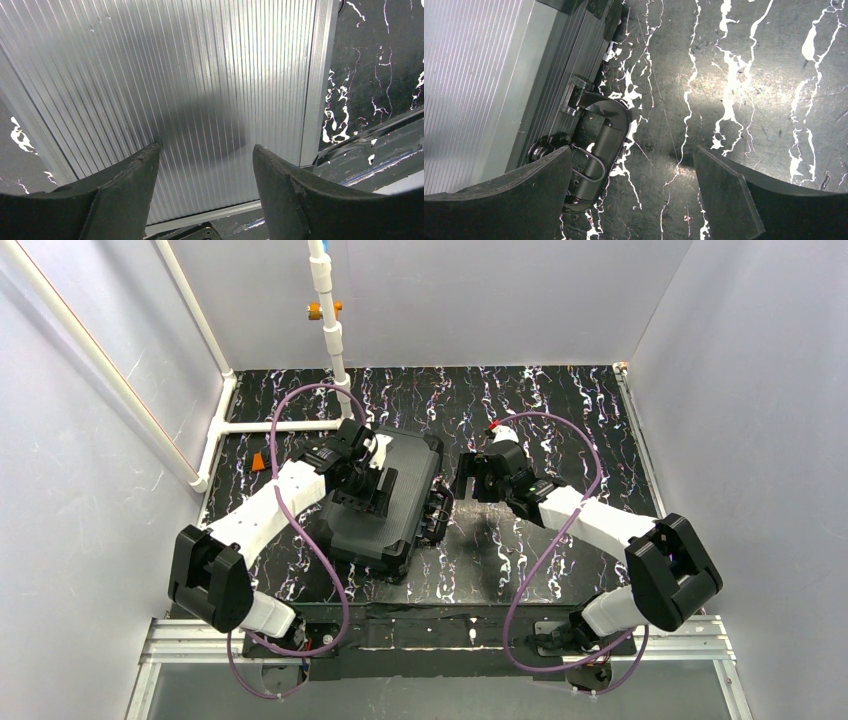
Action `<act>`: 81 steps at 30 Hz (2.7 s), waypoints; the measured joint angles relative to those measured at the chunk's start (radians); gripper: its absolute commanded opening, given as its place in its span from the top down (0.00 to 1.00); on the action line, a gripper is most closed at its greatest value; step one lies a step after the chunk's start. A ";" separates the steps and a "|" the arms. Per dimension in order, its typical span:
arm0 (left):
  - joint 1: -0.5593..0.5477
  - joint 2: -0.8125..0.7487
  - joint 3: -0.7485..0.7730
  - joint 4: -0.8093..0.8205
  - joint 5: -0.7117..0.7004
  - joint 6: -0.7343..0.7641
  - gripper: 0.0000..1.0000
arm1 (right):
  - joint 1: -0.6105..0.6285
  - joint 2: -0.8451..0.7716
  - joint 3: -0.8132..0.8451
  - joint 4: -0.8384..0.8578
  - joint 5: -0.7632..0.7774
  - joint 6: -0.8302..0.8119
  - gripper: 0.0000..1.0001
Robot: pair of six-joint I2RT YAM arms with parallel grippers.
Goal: Pack up texas hold em set
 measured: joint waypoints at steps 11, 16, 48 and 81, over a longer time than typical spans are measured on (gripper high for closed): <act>-0.002 -0.032 0.000 -0.022 -0.005 -0.028 0.31 | -0.005 0.000 0.000 -0.010 0.001 0.000 0.02; -0.002 -0.084 0.000 -0.040 -0.005 -0.067 0.32 | -0.005 -0.001 0.000 -0.024 0.003 0.005 0.02; -0.033 -0.156 -0.190 0.209 -0.040 -0.249 0.69 | -0.005 -0.016 -0.004 -0.010 -0.019 0.043 0.02; -0.052 -0.240 -0.283 0.296 -0.093 -0.324 0.69 | -0.005 0.130 -0.101 0.140 -0.204 0.128 0.61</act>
